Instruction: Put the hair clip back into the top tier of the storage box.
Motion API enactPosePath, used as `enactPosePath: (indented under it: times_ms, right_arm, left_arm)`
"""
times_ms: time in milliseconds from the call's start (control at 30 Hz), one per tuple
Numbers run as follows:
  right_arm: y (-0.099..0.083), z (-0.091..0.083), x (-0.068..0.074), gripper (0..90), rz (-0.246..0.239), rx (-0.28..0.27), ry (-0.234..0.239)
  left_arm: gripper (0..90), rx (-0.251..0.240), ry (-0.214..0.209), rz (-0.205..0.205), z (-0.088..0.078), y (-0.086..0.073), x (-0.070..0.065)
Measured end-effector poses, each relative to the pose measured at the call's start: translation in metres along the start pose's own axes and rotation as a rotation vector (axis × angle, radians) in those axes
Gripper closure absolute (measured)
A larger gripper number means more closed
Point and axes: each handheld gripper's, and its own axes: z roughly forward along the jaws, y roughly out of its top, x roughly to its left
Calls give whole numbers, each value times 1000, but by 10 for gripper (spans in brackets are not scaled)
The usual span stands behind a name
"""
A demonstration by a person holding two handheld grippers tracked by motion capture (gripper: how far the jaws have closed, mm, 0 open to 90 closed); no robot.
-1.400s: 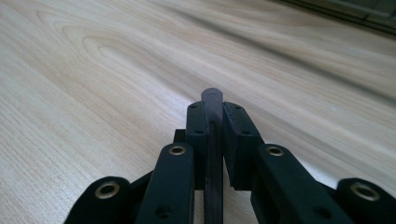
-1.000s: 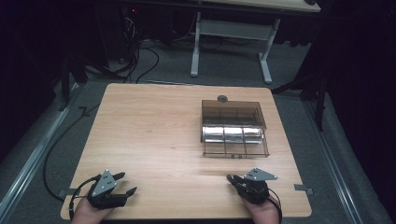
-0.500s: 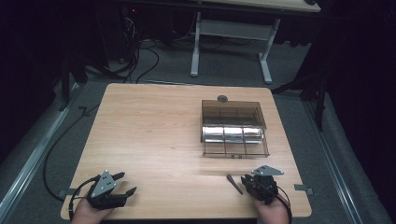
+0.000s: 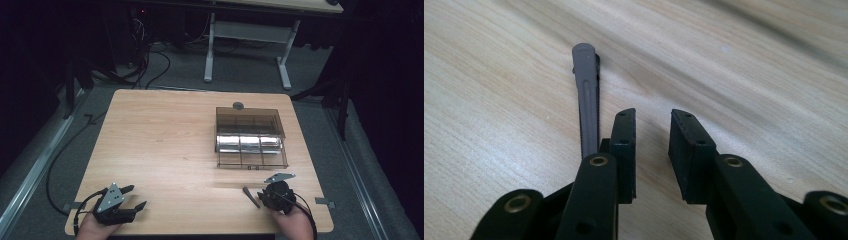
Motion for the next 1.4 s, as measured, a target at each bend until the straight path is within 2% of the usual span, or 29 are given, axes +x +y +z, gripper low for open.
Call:
enactPosePath:
  times_ms: [333, 600, 1100, 1400]
  right_arm:
    - [9, 0, -2, 712, 10, 103, 45]
    - [17, -1, -3, 709, -20, 167, 48]
    - [31, 1, -3, 687, -66, 295, 81]
    - [35, 2, -4, 676, -85, 346, 91]
  left_arm:
    - [289, 0, -6, 4, 0, 0, 0]
    - [290, 6, -10, 5, 0, 0, 0]
    - [289, 6, -16, 8, 0, 0, 0]
    - [289, 4, -17, 6, 0, 0, 0]
